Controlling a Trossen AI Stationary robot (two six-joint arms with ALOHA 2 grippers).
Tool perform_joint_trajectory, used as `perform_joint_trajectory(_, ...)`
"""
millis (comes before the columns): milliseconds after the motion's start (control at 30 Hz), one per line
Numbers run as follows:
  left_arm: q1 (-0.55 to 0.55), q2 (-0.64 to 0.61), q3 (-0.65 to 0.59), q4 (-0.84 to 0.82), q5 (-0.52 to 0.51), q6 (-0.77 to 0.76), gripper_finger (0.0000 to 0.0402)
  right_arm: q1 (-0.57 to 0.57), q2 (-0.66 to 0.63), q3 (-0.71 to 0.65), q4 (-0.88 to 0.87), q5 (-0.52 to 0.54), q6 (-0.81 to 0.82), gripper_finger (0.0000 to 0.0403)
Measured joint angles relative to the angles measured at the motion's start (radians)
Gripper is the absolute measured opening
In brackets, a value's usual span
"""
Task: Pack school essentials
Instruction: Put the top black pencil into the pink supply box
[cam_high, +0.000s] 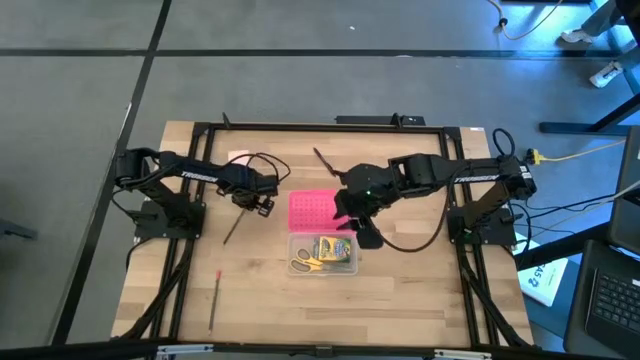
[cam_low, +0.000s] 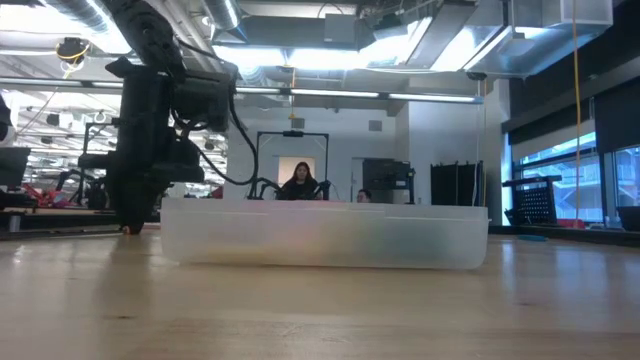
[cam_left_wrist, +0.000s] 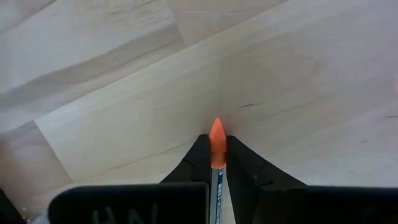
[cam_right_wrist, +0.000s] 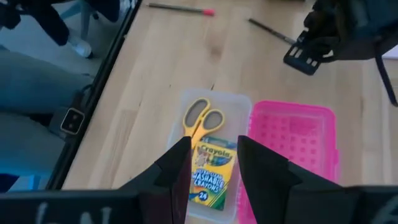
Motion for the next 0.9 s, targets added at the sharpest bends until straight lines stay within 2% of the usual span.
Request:
perform_joint_trajectory(267,-0.050,0.002,0.019,-0.007,0.005,0.000,0.0015,0.028,0.000,0.000,-0.039,0.000,0.003,0.0133)
perform_joint_trajectory(400,-0.080,0.004,0.063,0.009,0.085,0.000,0.0014,0.039,0.000,0.000,-0.090,0.000,0.025,0.0133)
perform_joint_trajectory(600,-0.135,0.003,0.121,-0.002,0.055,-0.002,0.0014,0.056,-0.002,0.000,-0.179,0.000,0.105,0.0133)
perform_joint_trajectory(900,-0.223,0.002,0.220,-0.032,0.031,-0.003,0.0014,0.085,-0.010,0.000,-0.212,0.007,0.106,0.0133)
